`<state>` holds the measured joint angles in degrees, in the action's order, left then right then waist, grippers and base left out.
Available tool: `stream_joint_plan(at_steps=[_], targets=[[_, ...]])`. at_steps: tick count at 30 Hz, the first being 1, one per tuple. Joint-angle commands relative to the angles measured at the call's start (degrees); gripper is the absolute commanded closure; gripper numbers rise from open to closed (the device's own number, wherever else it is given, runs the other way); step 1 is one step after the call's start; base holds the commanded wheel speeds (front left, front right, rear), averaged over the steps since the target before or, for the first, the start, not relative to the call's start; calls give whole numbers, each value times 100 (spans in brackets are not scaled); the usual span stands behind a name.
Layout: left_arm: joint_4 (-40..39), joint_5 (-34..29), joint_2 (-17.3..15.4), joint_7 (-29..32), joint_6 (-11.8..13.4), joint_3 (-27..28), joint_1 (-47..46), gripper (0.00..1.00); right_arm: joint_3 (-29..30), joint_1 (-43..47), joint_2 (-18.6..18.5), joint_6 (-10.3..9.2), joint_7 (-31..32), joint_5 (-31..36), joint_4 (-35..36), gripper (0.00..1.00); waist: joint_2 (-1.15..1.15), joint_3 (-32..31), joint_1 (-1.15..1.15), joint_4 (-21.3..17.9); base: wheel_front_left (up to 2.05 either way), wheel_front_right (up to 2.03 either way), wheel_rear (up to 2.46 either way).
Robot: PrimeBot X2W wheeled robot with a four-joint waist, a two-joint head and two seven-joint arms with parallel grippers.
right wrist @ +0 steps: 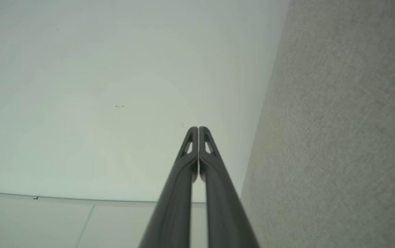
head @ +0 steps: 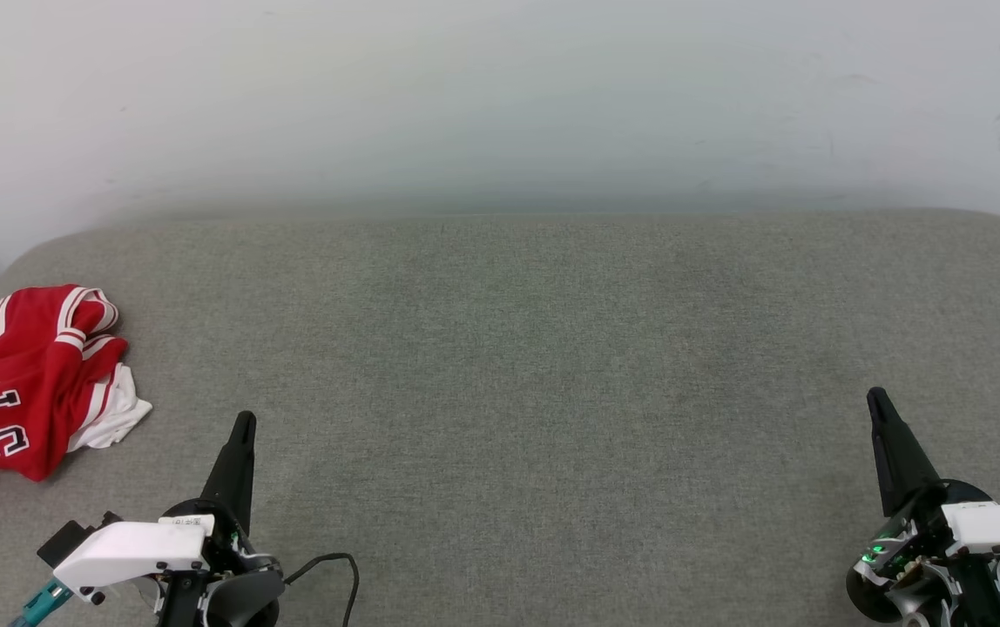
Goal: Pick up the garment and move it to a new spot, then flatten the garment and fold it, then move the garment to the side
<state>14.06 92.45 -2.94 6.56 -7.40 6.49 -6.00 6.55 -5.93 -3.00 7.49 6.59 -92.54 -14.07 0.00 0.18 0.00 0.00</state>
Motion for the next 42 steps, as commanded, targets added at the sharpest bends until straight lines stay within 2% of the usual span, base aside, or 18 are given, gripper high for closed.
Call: stream_joint_plan(at_steps=[1,2,6,16,26,34,42], targets=[[3,-9,7,8,-17,11,-48,100,-7,-65,25,-1,0,26,-6,100,0,0,0,0,0,0,0],[-2,-3,0,-5,0,-2,1,0,-1,1,0,1,-5,4,3,0,0,0,0,0,0,0,0],[166,-9,22,-31,8,-36,165,0,-17,163,3,-1,-20,7,-157,0,0,1,0,0,0,0,0],[-4,-155,19,-294,5,-146,286,0,-183,266,4,-1,-284,203,11,0,0,2,0,-10,0,0,0],[-23,-606,16,-556,3,-93,389,0,-192,322,5,-1,-547,812,6,0,0,0,0,-19,0,0,0],[-195,-1279,14,-746,1,144,445,0,-44,319,6,-1,-739,1812,193,0,0,4,0,-19,0,0,0],[-480,-2075,12,-917,-1,482,442,0,-76,360,6,0,-913,3142,605,0,0,10,0,-25,0,0,0]])
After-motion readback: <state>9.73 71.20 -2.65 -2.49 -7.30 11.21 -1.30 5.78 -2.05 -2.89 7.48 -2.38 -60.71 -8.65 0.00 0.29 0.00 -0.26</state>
